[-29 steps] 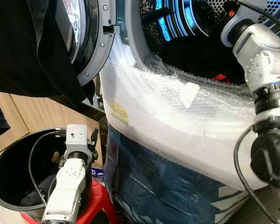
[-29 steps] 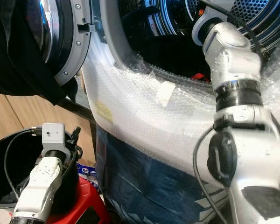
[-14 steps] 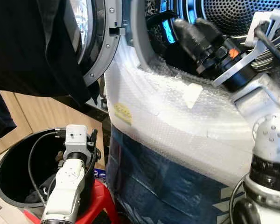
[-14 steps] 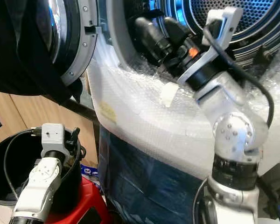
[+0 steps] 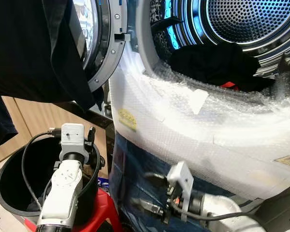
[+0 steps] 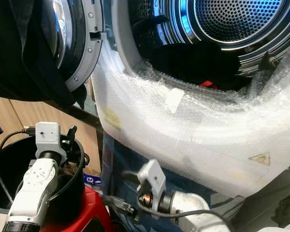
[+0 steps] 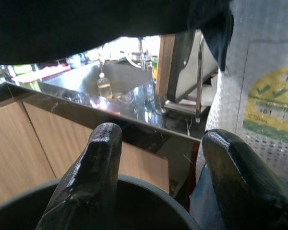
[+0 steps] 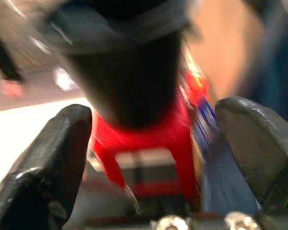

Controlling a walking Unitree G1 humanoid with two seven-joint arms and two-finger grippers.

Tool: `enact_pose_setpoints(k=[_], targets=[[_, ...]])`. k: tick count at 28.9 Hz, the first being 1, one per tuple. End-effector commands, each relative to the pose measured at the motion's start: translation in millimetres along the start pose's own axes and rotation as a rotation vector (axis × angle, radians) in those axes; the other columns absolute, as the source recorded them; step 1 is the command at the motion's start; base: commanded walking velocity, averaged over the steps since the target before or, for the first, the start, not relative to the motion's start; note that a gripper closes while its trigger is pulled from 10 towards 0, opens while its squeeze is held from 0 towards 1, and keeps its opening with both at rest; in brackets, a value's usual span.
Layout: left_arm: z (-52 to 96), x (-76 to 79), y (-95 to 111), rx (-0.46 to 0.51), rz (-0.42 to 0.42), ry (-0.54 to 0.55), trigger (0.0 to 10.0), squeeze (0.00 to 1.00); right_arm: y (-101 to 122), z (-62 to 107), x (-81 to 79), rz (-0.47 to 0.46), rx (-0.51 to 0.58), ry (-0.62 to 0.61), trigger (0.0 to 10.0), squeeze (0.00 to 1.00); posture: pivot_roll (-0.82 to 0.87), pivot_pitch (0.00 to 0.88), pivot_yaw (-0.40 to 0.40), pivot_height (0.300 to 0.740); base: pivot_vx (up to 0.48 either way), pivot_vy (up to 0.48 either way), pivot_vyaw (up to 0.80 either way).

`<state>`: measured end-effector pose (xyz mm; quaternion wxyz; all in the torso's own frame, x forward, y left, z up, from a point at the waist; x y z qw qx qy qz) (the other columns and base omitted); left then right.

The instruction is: Clothes washing

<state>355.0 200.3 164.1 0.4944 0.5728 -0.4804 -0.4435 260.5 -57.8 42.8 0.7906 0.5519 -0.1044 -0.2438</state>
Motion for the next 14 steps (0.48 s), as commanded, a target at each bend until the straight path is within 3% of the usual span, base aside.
enact_pose_setpoints(k=[1,2,5,6,7,9,10,11,12,14], targets=[[2.8,0.6,8.2,0.009,0.006,-0.021,10.0,0.00,-44.0,0.4,12.9,-0.052,-0.124,-0.093,10.0,0.00,0.05,0.000,-0.032,0.740,0.000,0.000,0.00],[2.8,0.6,8.2,0.009,0.006,-0.021,10.0,0.00,-44.0,0.4,12.9,-0.052,-0.124,-0.093,10.0,0.00,0.05,0.000,-0.032,0.740,0.000,0.000,0.00],[7.0,2.9,8.2,-0.005,0.000,-0.060,10.0,0.00,-93.5,5.5,32.5,-0.151,-0.271,-0.264,10.0,0.00,0.06,0.000,-0.036,0.740,0.000,0.000,0.00],[7.0,2.9,8.2,-0.005,0.000,-0.060,10.0,0.00,-93.5,5.5,32.5,-0.151,-0.271,-0.264,10.0,0.00,0.06,0.000,-0.036,0.740,0.000,0.000,0.00],[10.0,3.2,7.7,-0.011,-0.014,-0.081,10.0,0.00,-121.4,9.4,34.8,-0.199,-0.354,-0.331,10.0,0.00,0.06,0.004,-0.033,0.740,0.000,0.000,0.00],[12.2,0.1,7.4,-0.029,-0.010,-0.083,10.0,0.00,-147.4,16.1,33.9,-0.188,-0.466,-0.391,10.0,0.00,0.07,0.005,-0.027,0.740,0.000,0.000,0.00],[13.1,-3.1,9.2,-0.040,-0.006,-0.084,10.0,0.00,-164.7,25.6,36.5,-0.154,-0.564,-0.463,10.0,0.44,0.08,0.008,-0.026,0.740,0.000,0.000,0.00],[13.1,-3.1,9.2,-0.040,-0.006,-0.084,10.0,0.00,-164.7,25.6,36.5,-0.154,-0.564,-0.463,10.0,0.44,0.08,0.008,-0.026,0.740,0.000,0.000,0.00],[11.6,-7.5,12.8,-0.059,0.004,-0.082,10.0,0.00,-182.6,39.3,35.5,-0.216,-0.626,-0.550,10.0,1.00,0.09,0.009,-0.030,0.740,0.000,0.000,0.00],[11.0,-9.8,13.9,-0.071,0.010,-0.076,10.0,0.00,-190.1,45.5,34.2,-0.239,-0.650,-0.582,10.0,1.00,0.09,0.009,-0.030,0.740,0.000,0.000,0.00]])
Point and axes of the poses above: a point about 5 cm out from each wrist's last joint towards the gripper, its own z axis pointing back from the gripper into the wrist, its own y axis along the axis of the wrist's last joint, x = y × z, the point moved 5 cm from there along -z, pointing out of the wrist towards the gripper, and after that the axes turned 6 degrees about z, right-handed, at the moved point
